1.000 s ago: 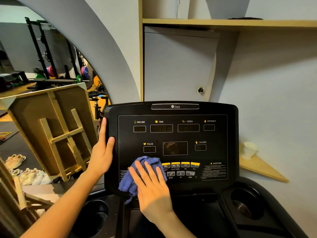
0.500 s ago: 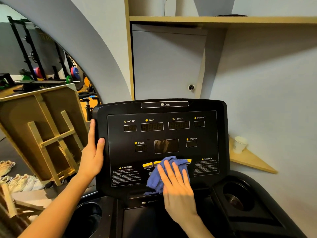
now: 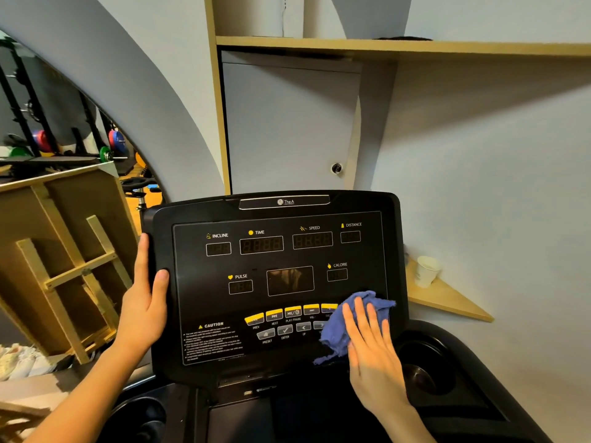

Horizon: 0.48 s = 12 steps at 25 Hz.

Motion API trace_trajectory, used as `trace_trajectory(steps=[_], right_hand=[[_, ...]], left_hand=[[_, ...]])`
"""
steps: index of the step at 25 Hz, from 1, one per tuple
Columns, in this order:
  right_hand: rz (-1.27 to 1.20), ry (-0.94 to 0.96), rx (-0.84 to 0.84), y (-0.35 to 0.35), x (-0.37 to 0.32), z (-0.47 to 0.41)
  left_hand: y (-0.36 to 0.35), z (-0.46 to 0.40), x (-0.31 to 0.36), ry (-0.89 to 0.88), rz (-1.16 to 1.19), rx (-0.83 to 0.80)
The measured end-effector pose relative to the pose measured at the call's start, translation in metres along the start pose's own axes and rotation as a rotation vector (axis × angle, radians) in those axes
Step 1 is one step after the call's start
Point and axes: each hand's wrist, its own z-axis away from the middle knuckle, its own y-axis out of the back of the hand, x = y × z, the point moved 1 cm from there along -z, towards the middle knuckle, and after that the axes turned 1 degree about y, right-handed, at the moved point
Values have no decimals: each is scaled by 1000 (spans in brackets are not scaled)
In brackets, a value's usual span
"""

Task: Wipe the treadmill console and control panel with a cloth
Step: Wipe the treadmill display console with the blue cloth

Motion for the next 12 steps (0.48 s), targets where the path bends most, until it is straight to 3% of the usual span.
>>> trace_trajectory(steps=[12], right_hand=[[-45, -149, 86, 14, 18, -43]], left_hand=[[0, 1, 6, 12, -23, 20]])
